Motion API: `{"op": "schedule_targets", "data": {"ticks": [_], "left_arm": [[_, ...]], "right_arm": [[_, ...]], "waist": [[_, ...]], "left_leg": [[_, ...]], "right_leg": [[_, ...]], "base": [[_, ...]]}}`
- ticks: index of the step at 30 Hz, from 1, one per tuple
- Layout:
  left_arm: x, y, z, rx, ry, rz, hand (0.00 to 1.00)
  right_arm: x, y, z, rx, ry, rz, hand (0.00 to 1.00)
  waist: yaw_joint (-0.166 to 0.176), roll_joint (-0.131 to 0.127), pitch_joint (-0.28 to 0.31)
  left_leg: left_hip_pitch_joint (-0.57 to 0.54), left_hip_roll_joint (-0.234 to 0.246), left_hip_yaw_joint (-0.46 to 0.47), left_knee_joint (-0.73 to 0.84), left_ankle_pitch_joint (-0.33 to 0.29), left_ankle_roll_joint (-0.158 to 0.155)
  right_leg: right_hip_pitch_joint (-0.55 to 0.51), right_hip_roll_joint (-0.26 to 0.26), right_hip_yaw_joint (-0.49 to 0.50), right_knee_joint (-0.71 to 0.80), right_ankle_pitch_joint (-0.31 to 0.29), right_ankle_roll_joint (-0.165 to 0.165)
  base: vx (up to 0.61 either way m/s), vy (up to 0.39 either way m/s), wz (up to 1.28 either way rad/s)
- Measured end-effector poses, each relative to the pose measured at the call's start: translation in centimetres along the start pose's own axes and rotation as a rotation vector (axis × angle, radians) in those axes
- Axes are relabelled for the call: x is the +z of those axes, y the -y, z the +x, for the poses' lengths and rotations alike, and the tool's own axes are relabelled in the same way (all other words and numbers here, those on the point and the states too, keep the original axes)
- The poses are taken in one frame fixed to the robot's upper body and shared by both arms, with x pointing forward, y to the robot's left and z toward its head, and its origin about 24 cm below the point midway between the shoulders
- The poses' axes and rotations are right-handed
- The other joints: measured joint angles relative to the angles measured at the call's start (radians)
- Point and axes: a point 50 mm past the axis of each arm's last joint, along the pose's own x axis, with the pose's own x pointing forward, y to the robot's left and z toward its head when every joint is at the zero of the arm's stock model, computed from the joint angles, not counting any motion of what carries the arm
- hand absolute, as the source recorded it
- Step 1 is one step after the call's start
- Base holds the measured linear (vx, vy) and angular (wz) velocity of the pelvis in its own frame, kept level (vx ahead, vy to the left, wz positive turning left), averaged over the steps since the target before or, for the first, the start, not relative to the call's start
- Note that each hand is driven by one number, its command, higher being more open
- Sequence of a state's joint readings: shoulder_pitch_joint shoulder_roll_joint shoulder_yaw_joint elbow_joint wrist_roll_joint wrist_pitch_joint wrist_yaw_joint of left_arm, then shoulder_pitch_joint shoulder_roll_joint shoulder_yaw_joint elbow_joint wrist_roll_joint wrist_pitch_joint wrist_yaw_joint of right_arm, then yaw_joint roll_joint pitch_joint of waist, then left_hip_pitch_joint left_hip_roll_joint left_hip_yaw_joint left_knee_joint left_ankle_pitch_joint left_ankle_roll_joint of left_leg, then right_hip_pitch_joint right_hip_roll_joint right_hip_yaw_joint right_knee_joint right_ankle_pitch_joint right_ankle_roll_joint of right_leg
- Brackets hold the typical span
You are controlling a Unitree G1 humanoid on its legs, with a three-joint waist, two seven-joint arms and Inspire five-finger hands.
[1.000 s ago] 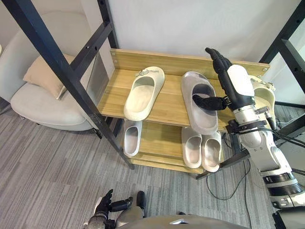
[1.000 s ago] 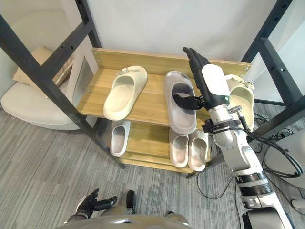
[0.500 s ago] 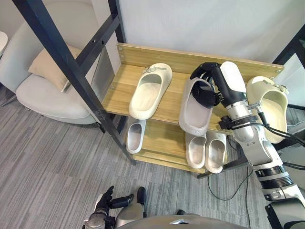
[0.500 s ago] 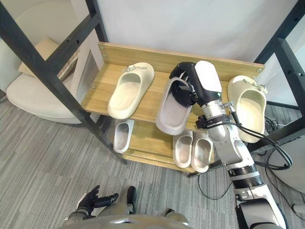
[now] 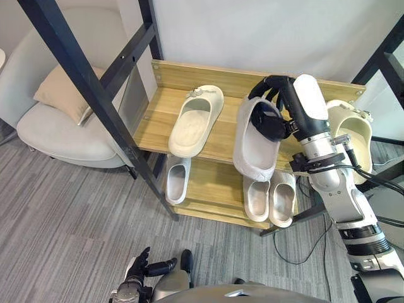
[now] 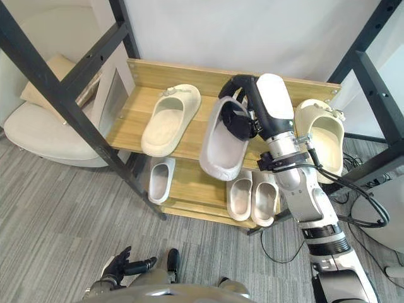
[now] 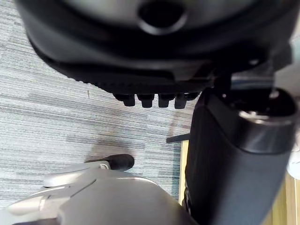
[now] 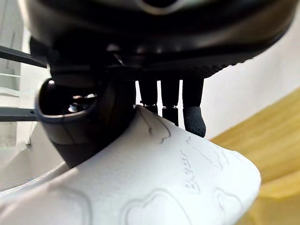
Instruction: Organize the slippers on the shoe rack
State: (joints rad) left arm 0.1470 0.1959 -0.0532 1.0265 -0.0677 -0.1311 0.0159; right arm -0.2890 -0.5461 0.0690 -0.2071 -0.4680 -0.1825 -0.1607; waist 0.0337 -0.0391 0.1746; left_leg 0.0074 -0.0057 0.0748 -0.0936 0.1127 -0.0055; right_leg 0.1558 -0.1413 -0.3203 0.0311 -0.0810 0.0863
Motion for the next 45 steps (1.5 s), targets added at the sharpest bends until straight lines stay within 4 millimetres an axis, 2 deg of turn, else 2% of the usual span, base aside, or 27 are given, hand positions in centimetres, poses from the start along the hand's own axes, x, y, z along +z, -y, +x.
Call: {"op": "schedule_targets", "data": {"ticks": [3,4,8,11,14,17,19,23,24,28,30,31,35,37,40,42,45], "left_arm": [[-0.2,0.3,0.0,-0.005,-0.009,-0.002,1.00],[-0.3,0.4,-0.1,-0.008,-0.015,-0.003,1.00],[-0.7,0.7,-0.1,-0.010,-0.027,-0.008,1.00],[-0.8,0.9,-0.2,-0.012,-0.031,-0.010,1.00],[-0.9,0.9,-0.2,-0.011,-0.034,-0.013,1.00],[-1.0,1.0,-0.2,-0.011,-0.034,-0.016,1.00],[-1.0,0.9,-0.2,-0.011,-0.035,-0.017,1.00],[-1.0,0.8,-0.2,-0.008,-0.034,-0.015,1.00],[-1.0,0.7,-0.2,-0.005,-0.033,-0.014,1.00],[-0.9,0.6,-0.2,-0.003,-0.029,-0.013,1.00],[-0.9,0.6,-0.2,-0.004,-0.024,-0.010,1.00],[-0.8,0.6,-0.2,-0.005,-0.023,-0.009,1.00],[-0.3,0.7,-0.1,-0.012,-0.001,-0.007,1.00],[0.2,0.7,0.1,-0.011,0.020,-0.009,1.00],[2.3,0.7,0.7,-0.012,0.084,-0.022,1.00],[5.4,0.8,1.4,-0.020,0.174,-0.049,1.00],[8.1,0.9,1.6,-0.029,0.268,-0.084,1.00]], "right_arm": [[1.5,1.3,0.3,-0.069,0.082,0.011,0.00],[2.6,1.9,0.3,-0.097,0.136,0.036,0.00],[4.8,2.9,0.3,-0.151,0.257,0.055,0.00],[6.3,3.5,0.0,-0.195,0.342,0.167,0.00],[7.7,3.5,-0.3,-0.251,0.384,0.397,0.00],[8.9,2.6,-0.6,-0.239,0.412,0.668,0.00],[10.1,0.7,-0.7,-0.126,0.429,0.895,0.00],[11.9,-2.5,-1.5,0.102,0.439,1.147,0.00],[12.2,-4.2,-1.8,0.203,0.403,1.238,0.00],[12.0,-7.4,-2.9,0.360,0.282,1.332,0.00],[11.6,-9.8,-4.5,0.480,0.167,1.376,0.00],[11.5,-10.1,-4.8,0.496,0.153,1.378,0.00],[9.8,-13.3,-8.5,0.713,-0.044,1.337,0.00],[9.1,-13.6,-9.2,0.754,-0.076,1.304,0.00],[8.2,-13.8,-9.4,0.786,-0.087,1.210,0.00],[7.2,-13.5,-8.0,0.784,-0.052,1.078,0.00],[6.2,-12.6,-6.4,0.739,-0.021,0.916,0.00]], "waist": [[-0.009,0.015,-0.009],[-0.013,0.023,-0.013],[-0.014,0.040,-0.027],[-0.014,0.046,-0.033],[-0.014,0.047,-0.035],[-0.013,0.048,-0.036],[-0.010,0.048,-0.037],[0.004,0.040,-0.044],[0.012,0.033,-0.048],[0.023,0.025,-0.053],[0.024,0.025,-0.053],[0.024,0.025,-0.053],[0.044,0.028,-0.041],[0.053,0.028,-0.014],[0.069,0.030,0.048],[0.075,0.039,0.139],[0.073,0.059,0.194]], "left_leg": [[0.006,0.005,0.001,0.000,-0.001,-0.001],[0.007,0.006,0.001,0.000,0.000,-0.001],[0.010,0.007,0.003,0.000,0.003,-0.002],[0.016,0.007,0.002,0.000,0.013,0.004],[0.029,0.002,-0.004,0.000,0.020,0.005],[0.030,0.000,-0.011,0.000,0.024,0.007],[0.030,0.004,-0.016,0.000,0.023,0.003],[0.026,0.004,-0.028,0.000,0.027,0.002],[0.023,0.005,-0.034,0.000,0.029,0.001],[0.016,0.005,-0.044,0.000,0.032,-0.001],[0.009,0.005,-0.056,0.000,0.035,-0.002],[0.008,0.005,-0.057,0.000,0.035,-0.002],[-0.020,0.008,-0.082,0.003,0.046,-0.006],[-0.034,0.012,-0.093,0.006,0.054,-0.009],[-0.121,0.016,-0.115,0.080,0.048,-0.012],[-0.245,0.014,-0.122,0.242,0.000,-0.012],[-0.401,0.013,-0.125,0.414,-0.057,-0.021]], "right_leg": [[0.000,0.003,0.004,0.011,0.000,0.000],[0.000,0.003,0.006,0.011,0.000,0.000],[0.002,0.005,0.013,0.010,-0.002,-0.003],[0.008,0.006,0.012,0.009,-0.003,-0.005],[0.024,0.006,0.000,0.012,-0.004,-0.005],[0.025,0.003,-0.007,0.019,-0.010,-0.006],[0.025,0.002,-0.008,0.022,-0.015,-0.011],[0.028,0.002,-0.018,0.022,-0.015,-0.011],[0.028,0.001,-0.025,0.022,-0.015,-0.011],[0.028,0.003,-0.034,0.021,-0.016,-0.011],[0.027,0.005,-0.045,0.020,-0.017,-0.012],[0.026,0.005,-0.046,0.020,-0.017,-0.013],[0.009,0.012,-0.068,0.027,-0.019,-0.014],[-0.008,0.015,-0.080,0.050,-0.026,-0.015],[-0.099,0.002,-0.093,0.163,-0.070,-0.025],[-0.215,-0.033,-0.091,0.333,-0.133,-0.037],[-0.355,-0.065,-0.087,0.502,-0.195,-0.049]], "base": [[-0.05,0.002,-0.03],[-0.04,-0.001,-0.04],[-0.04,-0.002,-0.04],[-0.04,-0.004,0.01],[-0.03,0.003,0.06],[-0.05,0.013,0.08],[-0.06,0.012,0.07],[-0.03,0.009,0.10],[-0.02,0.009,0.11],[-0.01,0.003,0.10],[0.00,0.000,0.12],[-0.01,-0.003,0.11],[-0.01,-0.010,0.17],[-0.04,-0.017,0.21],[-0.11,-0.027,0.20],[-0.23,-0.021,0.11],[-0.21,-0.005,0.07]]}}
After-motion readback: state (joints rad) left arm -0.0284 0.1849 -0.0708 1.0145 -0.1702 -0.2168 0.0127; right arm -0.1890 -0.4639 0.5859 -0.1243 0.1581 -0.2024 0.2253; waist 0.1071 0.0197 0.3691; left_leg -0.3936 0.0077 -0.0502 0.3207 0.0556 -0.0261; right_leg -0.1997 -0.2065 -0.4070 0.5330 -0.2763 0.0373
